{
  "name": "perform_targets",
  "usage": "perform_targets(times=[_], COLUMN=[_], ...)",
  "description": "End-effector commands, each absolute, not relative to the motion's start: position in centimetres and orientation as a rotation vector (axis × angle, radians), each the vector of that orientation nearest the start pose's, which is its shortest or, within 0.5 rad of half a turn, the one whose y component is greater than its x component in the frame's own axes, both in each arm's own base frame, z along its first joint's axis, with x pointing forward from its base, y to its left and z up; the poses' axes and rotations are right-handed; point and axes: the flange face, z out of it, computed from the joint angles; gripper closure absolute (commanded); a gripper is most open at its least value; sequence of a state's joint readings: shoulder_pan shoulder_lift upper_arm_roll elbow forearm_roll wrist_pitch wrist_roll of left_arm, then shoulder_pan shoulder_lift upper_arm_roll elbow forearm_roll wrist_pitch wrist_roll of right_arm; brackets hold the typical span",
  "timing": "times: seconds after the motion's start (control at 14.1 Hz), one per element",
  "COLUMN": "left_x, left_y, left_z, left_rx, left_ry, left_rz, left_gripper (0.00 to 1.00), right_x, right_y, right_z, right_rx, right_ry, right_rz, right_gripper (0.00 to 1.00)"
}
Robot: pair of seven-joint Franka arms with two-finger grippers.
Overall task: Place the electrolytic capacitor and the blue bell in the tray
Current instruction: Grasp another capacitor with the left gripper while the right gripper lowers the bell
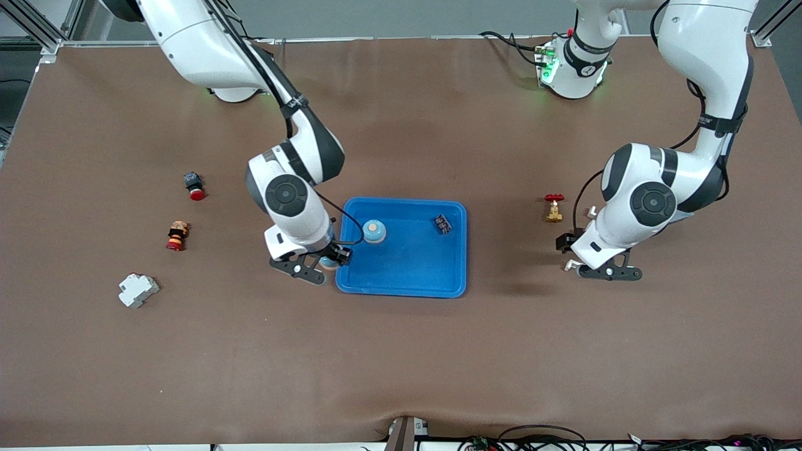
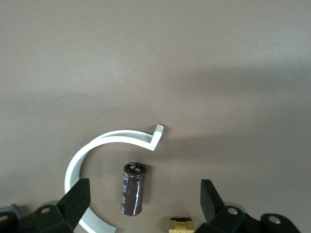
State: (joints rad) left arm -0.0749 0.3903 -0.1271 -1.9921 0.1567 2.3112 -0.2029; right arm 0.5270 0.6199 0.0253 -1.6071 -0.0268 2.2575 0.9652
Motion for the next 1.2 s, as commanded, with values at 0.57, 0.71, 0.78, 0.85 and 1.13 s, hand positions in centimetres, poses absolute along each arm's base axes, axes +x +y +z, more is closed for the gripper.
perform_targets(times=[0.57, 0.71, 0.78, 0.85, 1.13], left_x=[56.7, 56.9, 56.8, 56.7, 56.8], left_y=[-9.7, -9.3, -9.3, -9.2, -8.6], left_z=[21.3, 21.1, 20.6, 20.3, 19.4], left_rx=[-3.051, -3.052, -3.051, -3.051, -3.053], left_ry=[0.149, 0.135, 0.135, 0.133, 0.111], left_rz=[0.165, 0.17, 0.182, 0.191, 0.211], left_gripper=[0.0, 0.0, 0.0, 0.0, 0.0], right_x=[58.8, 58.9, 58.9, 58.9, 58.9], right_y=[42.9, 42.9, 42.9, 42.9, 43.2], right_z=[22.0, 21.4, 21.4, 21.4, 20.4], right_rx=[-3.068, -3.073, -3.071, -3.068, -3.045], right_ry=[0.797, 0.796, 0.796, 0.807, 0.865], right_rz=[-0.119, -0.121, -0.122, -0.122, -0.155], right_gripper=[1.0, 1.0, 1.0, 1.0, 1.0])
